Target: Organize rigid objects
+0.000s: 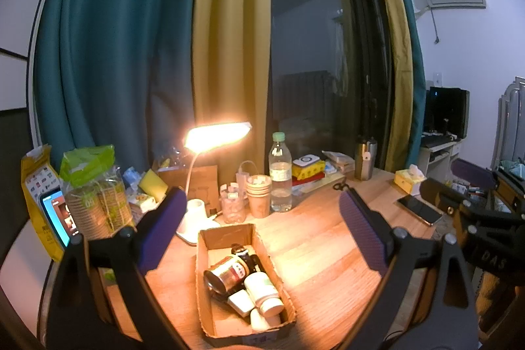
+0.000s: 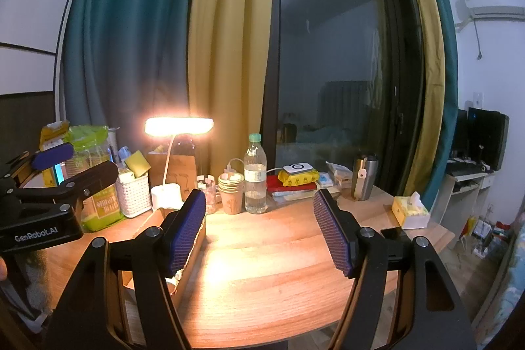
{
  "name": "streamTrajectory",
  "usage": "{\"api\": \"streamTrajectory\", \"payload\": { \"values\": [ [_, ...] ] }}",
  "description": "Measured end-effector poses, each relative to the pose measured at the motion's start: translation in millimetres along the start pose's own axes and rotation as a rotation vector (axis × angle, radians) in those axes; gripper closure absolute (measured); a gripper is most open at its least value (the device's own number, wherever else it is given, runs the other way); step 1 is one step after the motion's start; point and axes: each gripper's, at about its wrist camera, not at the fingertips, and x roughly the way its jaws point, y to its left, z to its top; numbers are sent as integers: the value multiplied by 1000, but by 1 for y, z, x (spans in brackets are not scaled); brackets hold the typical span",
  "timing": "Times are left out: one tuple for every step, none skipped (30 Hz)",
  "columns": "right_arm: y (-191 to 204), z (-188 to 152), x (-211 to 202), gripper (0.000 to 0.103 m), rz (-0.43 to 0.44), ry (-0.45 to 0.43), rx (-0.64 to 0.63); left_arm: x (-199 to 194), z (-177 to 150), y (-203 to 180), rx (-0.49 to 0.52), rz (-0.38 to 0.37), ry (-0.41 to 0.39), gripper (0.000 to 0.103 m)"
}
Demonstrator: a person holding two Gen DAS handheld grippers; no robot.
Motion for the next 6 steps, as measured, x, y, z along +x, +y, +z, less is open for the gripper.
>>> {"api": "streamTrajectory", "payload": {
  "values": [
    [0,0,0,32,1,1,1,0,-1,0,6,3,0,8],
    [0,-1,0,32,2,2,0,1,-1,-1,10,3,2,8],
    [1,-1,0,32,1,2,-1,1,-2,-1,11,2,4,8],
    [1,-2,1,32,3,3,-2,2,-2,-1,12,1,4,8],
    [1,-3,1,32,4,5,-3,2,-3,-1,14,2,4,8],
    [1,-3,1,32,4,5,-3,2,-3,-1,13,3,5,8]
  ]
}}
